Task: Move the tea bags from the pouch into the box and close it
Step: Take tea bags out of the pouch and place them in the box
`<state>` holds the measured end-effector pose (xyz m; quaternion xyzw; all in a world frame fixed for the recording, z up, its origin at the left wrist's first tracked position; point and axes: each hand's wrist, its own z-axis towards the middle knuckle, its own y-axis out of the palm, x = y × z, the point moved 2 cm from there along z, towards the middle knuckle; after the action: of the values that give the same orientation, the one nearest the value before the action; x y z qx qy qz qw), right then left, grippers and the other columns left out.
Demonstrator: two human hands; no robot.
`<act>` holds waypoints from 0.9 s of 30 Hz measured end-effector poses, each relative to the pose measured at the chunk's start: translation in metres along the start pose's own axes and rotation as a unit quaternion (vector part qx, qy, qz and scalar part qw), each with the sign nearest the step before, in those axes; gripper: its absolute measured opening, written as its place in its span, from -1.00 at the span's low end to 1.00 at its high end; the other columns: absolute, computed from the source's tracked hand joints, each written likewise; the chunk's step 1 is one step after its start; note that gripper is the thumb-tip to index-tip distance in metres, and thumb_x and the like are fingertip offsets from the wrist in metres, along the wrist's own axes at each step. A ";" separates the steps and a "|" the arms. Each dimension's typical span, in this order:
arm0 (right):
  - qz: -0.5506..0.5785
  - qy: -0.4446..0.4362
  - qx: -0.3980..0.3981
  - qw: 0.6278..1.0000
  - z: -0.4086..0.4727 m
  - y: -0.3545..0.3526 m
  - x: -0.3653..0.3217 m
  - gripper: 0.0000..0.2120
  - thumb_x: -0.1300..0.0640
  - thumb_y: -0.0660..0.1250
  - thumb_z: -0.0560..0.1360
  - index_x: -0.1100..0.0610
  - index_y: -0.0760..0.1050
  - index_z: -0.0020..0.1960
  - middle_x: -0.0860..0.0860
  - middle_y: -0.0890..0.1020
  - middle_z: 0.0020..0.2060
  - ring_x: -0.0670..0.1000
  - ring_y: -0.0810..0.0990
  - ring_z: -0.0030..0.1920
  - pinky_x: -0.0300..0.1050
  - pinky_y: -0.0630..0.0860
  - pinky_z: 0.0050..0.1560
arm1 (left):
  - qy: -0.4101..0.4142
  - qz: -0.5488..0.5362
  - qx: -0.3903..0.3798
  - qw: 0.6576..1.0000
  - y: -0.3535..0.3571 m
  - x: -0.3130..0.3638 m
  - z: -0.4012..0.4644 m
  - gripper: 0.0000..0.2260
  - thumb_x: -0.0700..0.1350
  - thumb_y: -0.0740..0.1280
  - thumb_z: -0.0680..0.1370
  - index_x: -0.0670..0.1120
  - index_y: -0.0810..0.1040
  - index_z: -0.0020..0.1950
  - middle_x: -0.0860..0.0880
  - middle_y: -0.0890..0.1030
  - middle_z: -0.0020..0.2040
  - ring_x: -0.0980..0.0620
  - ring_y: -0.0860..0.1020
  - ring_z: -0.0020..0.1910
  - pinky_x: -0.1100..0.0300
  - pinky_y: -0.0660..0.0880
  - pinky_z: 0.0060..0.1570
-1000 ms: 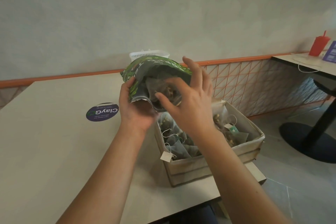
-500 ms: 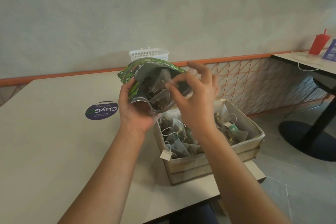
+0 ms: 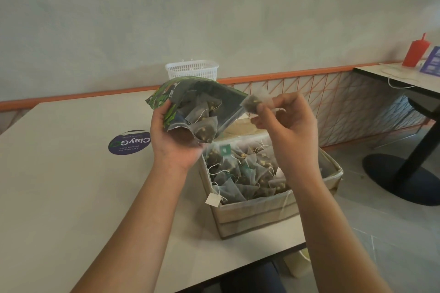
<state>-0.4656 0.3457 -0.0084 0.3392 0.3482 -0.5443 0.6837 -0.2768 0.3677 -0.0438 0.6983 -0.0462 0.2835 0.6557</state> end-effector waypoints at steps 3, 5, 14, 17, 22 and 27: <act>0.005 0.014 -0.009 1.000 -0.003 -0.004 0.003 -0.88 0.31 0.34 0.51 0.15 0.43 -0.09 0.19 0.59 -0.20 0.19 0.58 -0.25 0.06 0.57 -0.18 | -0.010 -0.009 0.001 1.000 0.002 -0.001 0.000 -0.67 0.08 0.37 0.37 -0.08 0.64 0.03 -0.15 0.61 0.16 -0.19 0.54 0.17 -0.01 0.42 0.27; 0.000 0.028 -0.020 0.999 -0.005 -0.006 0.005 -0.89 0.33 0.32 0.52 0.16 0.44 -0.08 0.06 0.58 -0.26 0.04 0.55 -0.31 -0.11 0.54 -0.25 | -0.015 -0.010 -0.003 1.000 0.002 -0.001 -0.001 -0.69 0.08 0.37 0.37 -0.10 0.70 -0.06 -0.16 0.63 0.11 -0.20 0.55 0.14 0.00 0.44 0.22; -0.120 0.085 -0.230 0.962 -0.012 -0.001 0.018 -0.88 0.29 0.38 0.50 0.10 0.52 -0.04 0.04 0.63 -0.21 -0.10 0.59 -0.32 -0.29 0.53 -0.31 | -0.007 -0.012 -0.004 1.000 0.002 0.002 -0.002 -0.70 0.08 0.36 0.37 -0.07 0.68 -0.02 -0.14 0.64 0.08 -0.19 0.55 0.14 0.04 0.47 0.17; -0.294 0.066 -0.325 0.897 -0.018 0.005 0.028 -0.87 0.14 0.46 0.45 -0.09 0.58 -0.14 -0.15 0.60 -0.26 -0.28 0.50 -0.35 -0.43 0.39 -0.32 | -0.005 -0.006 0.005 1.000 0.002 0.004 -0.004 -0.71 0.09 0.37 0.37 -0.09 0.74 -0.15 -0.14 0.66 0.05 -0.19 0.55 0.13 0.01 0.47 0.18; -0.347 0.067 -0.420 0.836 -0.023 0.011 0.021 -0.77 -0.24 0.47 0.31 -0.25 0.59 -0.07 -0.15 0.46 0.05 -0.14 0.38 0.11 -0.21 0.36 0.10 | 0.004 -0.004 0.001 1.000 0.002 0.006 -0.007 -0.70 0.08 0.35 0.38 -0.09 0.73 -0.09 -0.16 0.66 0.07 -0.20 0.60 0.07 -0.01 0.55 0.09; -0.465 0.011 -0.415 0.782 -0.022 0.021 0.027 -0.65 -0.14 0.50 0.34 -0.14 0.49 0.06 -0.12 0.32 0.22 -0.02 0.21 0.22 -0.09 0.27 0.24 | 0.005 -0.003 0.007 1.000 0.002 0.007 -0.009 -0.70 0.09 0.33 0.46 -0.09 0.73 -0.09 -0.17 0.64 0.12 -0.22 0.58 0.11 -0.04 0.55 0.09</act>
<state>-0.4426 0.3545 -0.0407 -0.1741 0.6633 -0.5953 0.4188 -0.2746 0.3777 -0.0391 0.7019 -0.0389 0.2855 0.6514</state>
